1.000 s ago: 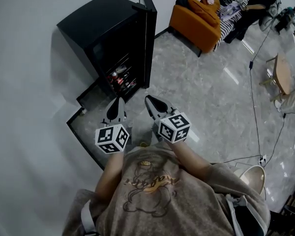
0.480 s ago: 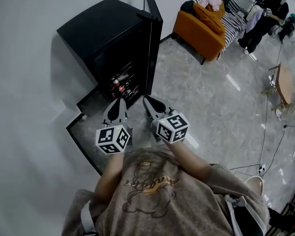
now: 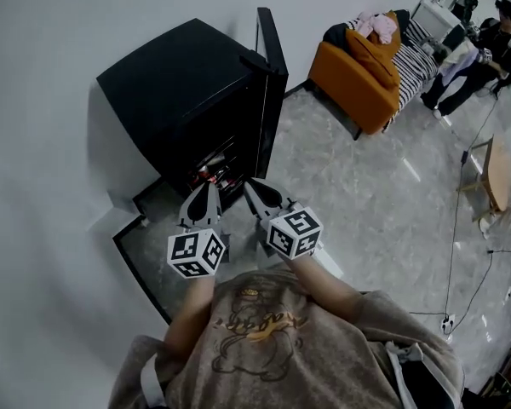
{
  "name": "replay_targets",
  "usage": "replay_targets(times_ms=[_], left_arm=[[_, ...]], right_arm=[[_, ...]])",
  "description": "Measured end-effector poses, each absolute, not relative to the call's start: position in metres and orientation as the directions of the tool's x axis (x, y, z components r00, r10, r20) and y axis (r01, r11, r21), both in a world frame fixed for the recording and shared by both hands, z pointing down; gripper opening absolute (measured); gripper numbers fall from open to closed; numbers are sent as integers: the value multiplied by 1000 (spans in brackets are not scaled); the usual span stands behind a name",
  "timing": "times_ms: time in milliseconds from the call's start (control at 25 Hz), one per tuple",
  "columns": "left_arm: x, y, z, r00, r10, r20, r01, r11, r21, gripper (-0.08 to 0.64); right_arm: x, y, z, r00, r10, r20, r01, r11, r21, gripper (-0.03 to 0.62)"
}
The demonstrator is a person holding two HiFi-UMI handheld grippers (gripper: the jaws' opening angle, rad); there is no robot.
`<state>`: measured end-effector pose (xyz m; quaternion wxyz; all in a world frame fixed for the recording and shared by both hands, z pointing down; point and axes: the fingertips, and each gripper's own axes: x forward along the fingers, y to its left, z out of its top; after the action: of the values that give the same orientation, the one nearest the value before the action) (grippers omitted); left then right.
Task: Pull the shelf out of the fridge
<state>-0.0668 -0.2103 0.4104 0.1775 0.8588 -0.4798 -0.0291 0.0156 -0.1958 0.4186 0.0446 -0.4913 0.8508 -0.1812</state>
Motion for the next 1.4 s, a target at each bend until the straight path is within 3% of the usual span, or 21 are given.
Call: replay_targets(times_ms=[680,1400], left_arm=[[-50,-284,444,516,-857,5,-707,-422,567,6],[-62,-337,542,369,-929,-14,-551,-231,802,6]], right_arm=[[25,-291,445,-619,-785,-34,-648,535,-542,25],[28,-344,566,-623,-782,33,-546,403,-734,25]])
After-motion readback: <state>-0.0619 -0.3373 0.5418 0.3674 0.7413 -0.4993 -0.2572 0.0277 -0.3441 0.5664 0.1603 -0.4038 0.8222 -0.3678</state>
